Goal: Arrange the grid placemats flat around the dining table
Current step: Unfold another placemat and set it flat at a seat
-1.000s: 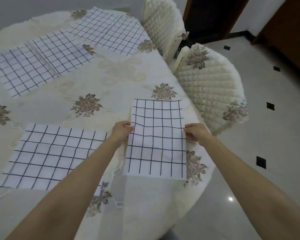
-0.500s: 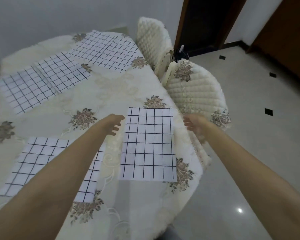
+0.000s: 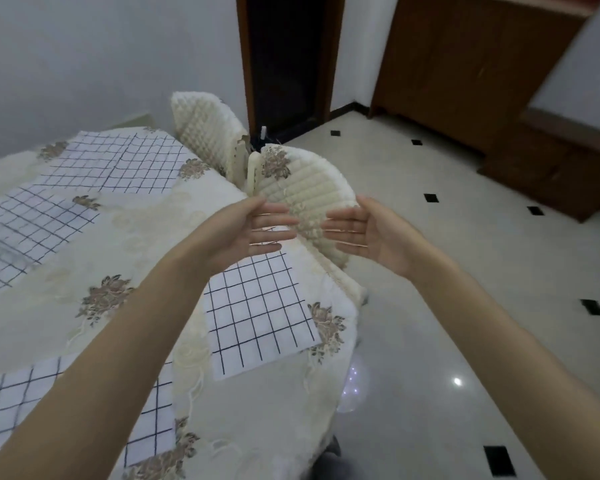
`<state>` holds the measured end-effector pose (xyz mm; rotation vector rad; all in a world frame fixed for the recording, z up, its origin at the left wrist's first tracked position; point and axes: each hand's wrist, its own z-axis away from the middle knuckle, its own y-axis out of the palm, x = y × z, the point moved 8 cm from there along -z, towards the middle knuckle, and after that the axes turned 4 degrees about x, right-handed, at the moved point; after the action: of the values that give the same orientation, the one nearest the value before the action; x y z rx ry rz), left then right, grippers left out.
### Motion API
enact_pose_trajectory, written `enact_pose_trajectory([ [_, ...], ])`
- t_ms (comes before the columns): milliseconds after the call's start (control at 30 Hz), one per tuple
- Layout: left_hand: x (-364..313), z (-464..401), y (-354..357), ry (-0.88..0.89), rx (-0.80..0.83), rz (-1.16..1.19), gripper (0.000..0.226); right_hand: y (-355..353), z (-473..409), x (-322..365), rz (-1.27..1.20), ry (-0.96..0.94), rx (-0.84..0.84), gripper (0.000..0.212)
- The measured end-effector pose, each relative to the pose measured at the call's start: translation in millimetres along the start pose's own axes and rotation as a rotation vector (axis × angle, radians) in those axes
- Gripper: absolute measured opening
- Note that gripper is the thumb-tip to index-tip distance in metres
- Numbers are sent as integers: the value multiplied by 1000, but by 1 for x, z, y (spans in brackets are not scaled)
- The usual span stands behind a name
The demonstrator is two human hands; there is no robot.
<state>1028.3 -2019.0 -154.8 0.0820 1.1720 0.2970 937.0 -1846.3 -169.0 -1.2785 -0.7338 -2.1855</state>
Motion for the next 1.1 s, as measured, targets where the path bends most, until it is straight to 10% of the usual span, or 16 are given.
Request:
enact_pose_trajectory([
  [1100, -32, -148, 350, 8, 268, -157, 44, -377, 146, 61, -98, -188, -241, 57],
])
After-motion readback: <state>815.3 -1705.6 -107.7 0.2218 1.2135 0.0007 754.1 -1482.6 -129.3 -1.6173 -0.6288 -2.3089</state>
